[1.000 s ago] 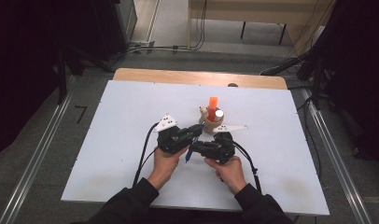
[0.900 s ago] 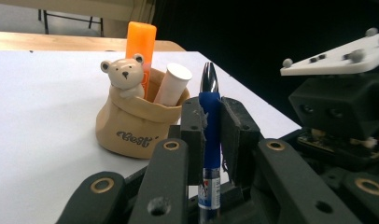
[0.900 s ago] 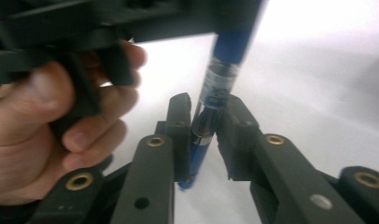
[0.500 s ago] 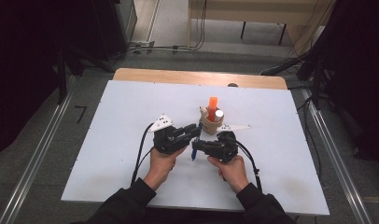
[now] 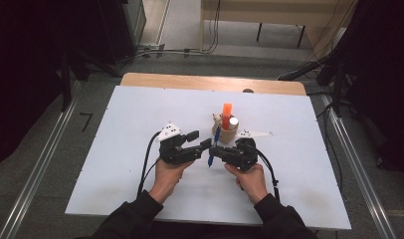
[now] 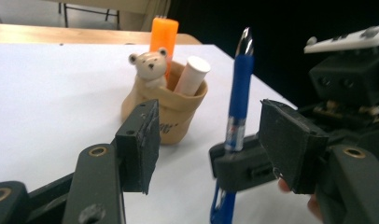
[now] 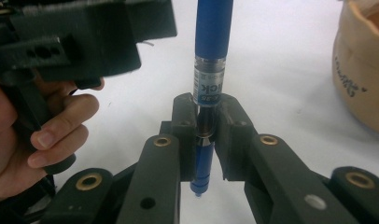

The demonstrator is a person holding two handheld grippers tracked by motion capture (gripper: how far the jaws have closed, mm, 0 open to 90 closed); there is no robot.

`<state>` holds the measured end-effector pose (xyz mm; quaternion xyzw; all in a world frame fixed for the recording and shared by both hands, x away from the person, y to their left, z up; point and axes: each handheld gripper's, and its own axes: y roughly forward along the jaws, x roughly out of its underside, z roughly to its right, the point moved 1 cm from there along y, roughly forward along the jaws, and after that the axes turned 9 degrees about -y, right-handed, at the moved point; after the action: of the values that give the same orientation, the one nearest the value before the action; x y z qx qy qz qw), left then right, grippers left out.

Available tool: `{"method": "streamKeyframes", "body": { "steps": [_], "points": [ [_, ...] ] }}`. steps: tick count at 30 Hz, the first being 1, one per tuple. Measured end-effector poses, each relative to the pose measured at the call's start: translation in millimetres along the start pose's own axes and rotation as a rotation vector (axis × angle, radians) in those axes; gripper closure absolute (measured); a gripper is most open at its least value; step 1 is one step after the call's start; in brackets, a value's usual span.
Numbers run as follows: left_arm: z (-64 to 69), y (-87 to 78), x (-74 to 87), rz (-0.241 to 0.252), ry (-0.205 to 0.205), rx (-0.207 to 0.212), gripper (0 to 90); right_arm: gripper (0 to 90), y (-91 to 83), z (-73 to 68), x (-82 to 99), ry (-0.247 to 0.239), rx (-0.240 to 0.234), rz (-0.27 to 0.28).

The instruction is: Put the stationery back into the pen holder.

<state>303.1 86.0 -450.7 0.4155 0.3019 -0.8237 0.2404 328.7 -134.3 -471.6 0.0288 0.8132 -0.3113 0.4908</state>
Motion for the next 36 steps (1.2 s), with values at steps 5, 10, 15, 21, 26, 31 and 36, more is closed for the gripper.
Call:
{"method": "streamKeyframes", "body": {
  "steps": [5, 10, 15, 21, 26, 31, 36],
  "points": [
    [-4.8, -10.0, 6.4, -0.011, 0.013, -0.031, 37.5, 76.8, -3.4, 1.4, -3.4, -0.009, 0.015, 0.012],
    [-15.2, -23.0, 15.2, -0.012, -0.017, -0.050, 36.3, 76.8, -7.2, 5.3, -6.9, -0.012, 0.028, 0.029],
    [-25.1, -29.6, 24.5, -0.060, -0.049, -0.062, 31.4, 76.8, -9.8, 9.6, -11.7, -0.011, 0.045, 0.041],
    [-29.0, -31.6, 28.9, -0.103, -0.067, -0.057, 27.8, 76.8, -11.3, 14.4, -18.9, -0.016, 0.066, 0.062],
    [-30.6, -33.6, 28.5, -0.100, -0.067, -0.064, 24.0, 76.8, -13.0, 19.8, -25.3, -0.018, 0.093, 0.075],
    [-32.3, -33.9, 29.9, -0.095, -0.069, -0.061, 23.3, 76.8, -15.8, 25.0, -33.7, -0.025, 0.123, 0.101],
    [-32.1, -34.2, 29.9, -0.087, -0.065, -0.062, 21.7, 76.8, -18.4, 31.2, -41.8, -0.022, 0.150, 0.118]
  ]
}}
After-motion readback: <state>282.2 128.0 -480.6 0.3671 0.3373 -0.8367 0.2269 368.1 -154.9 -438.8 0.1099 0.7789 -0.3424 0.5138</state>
